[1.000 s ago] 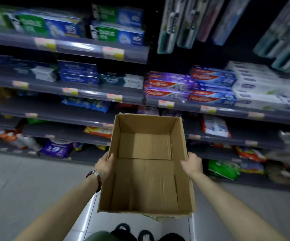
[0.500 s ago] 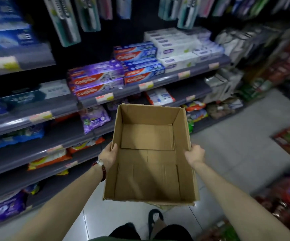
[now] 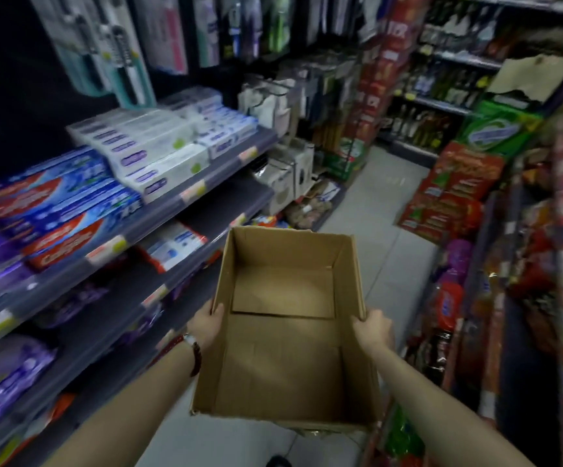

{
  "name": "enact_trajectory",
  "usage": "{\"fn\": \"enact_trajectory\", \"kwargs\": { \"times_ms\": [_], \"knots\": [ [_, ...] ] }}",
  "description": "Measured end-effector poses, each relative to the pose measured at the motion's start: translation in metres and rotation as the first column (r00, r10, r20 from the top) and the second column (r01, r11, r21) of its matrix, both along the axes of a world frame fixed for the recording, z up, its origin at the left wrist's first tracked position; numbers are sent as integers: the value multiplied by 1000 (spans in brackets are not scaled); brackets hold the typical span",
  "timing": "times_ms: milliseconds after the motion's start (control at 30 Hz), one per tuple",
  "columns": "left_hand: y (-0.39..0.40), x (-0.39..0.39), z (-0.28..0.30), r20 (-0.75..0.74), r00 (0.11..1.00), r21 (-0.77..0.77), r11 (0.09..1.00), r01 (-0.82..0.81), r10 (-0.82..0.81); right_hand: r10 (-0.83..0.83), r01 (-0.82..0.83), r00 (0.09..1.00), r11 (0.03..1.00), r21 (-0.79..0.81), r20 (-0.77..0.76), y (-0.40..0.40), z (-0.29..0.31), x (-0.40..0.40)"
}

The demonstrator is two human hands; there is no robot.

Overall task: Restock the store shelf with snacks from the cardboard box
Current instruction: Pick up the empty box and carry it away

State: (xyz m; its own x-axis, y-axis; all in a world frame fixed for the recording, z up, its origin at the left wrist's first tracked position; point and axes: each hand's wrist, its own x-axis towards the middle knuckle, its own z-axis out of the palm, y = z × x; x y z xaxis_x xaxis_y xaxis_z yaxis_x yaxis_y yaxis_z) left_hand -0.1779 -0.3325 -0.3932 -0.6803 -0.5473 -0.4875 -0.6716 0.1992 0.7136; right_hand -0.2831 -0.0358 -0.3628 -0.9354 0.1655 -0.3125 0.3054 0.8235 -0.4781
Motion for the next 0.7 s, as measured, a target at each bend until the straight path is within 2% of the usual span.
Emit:
{"fn": "enact_trajectory", "kwargs": {
  "times_ms": [200,367,500,700],
  "knots": [
    [32,-94,25,-66,988,-21,991,136,-137,-117,116,992,993,-23,-41,37,10,-60],
    [36,-181,14,-38,971,-55,971,234,-236,-187,184,980,982,-47,-72,54,10,-113],
    [49,-258,16,-36,966,-22,967,256,-256,-237,233,965,971,-45,-112,61,11,-166],
    [69,-384,35,-101,912,-25,917,398,-398,-374,368,918,927,-70,-130,71,15,-254]
  ]
}}
